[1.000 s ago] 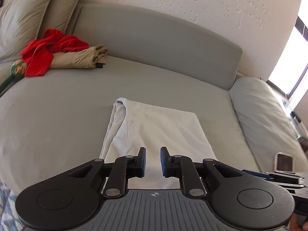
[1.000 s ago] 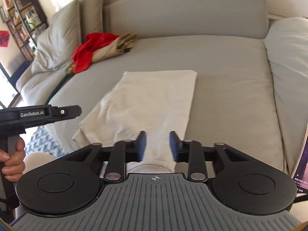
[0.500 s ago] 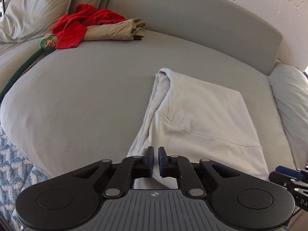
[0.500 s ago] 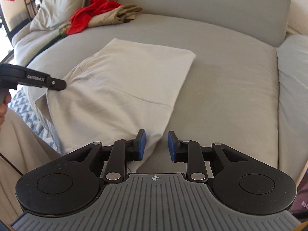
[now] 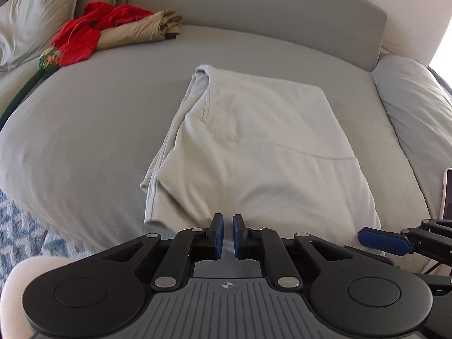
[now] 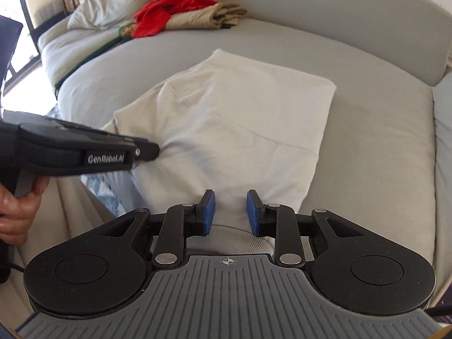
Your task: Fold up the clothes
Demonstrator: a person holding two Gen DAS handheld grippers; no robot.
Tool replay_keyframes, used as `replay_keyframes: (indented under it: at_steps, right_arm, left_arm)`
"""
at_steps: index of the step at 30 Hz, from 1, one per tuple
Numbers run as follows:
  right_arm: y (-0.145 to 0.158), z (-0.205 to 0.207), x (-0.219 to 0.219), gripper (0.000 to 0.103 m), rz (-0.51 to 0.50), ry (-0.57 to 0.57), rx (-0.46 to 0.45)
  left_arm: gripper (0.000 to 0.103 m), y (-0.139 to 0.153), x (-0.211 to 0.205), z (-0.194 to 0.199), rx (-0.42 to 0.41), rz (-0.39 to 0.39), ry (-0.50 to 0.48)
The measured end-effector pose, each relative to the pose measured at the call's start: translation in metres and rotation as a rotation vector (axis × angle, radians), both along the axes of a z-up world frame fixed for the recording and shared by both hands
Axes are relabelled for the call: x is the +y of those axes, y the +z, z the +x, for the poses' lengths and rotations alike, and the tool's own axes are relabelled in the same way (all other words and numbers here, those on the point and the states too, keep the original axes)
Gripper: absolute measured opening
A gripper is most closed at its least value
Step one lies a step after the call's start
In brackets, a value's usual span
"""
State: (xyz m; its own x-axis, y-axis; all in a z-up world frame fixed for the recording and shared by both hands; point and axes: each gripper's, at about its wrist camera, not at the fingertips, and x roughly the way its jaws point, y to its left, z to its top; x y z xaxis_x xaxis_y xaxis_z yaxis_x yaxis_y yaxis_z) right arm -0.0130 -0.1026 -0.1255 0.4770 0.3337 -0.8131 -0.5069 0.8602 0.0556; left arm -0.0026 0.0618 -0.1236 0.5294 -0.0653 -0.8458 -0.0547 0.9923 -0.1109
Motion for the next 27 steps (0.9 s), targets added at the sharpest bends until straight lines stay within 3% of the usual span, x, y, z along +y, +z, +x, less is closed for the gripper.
replay_keyframes:
  at_steps: [2,4,6,9,21,27]
  right_arm:
    - [0.007,-0.013,-0.007,0.032,-0.015,-0.012,0.048]
    - [0.011,-0.023,-0.019,0.04,0.001,-0.065,0.128]
    - [0.017,-0.035,-0.031,0.045,0.045,-0.11,0.149]
    - [0.029,-0.051,-0.043,0.055,0.081,-0.148,0.115]
    - [0.06,-0.091,-0.049,0.057,0.17,-0.164,0.044]
    - [0.071,-0.103,-0.049,0.059,0.197,-0.176,0.003]
  left_arm:
    - [0.009,0.007,-0.001,-0.012,0.011,-0.025,-0.006]
    - [0.009,0.013,-0.003,-0.025,-0.003,-0.047,-0.015]
    - [0.014,0.02,-0.006,-0.037,-0.031,-0.056,-0.024]
    - [0.016,0.03,-0.009,-0.052,-0.069,-0.054,-0.029]
    - [0.028,0.069,-0.019,-0.114,-0.226,-0.033,-0.058]
    - [0.031,0.08,-0.017,-0.117,-0.296,-0.06,-0.082]
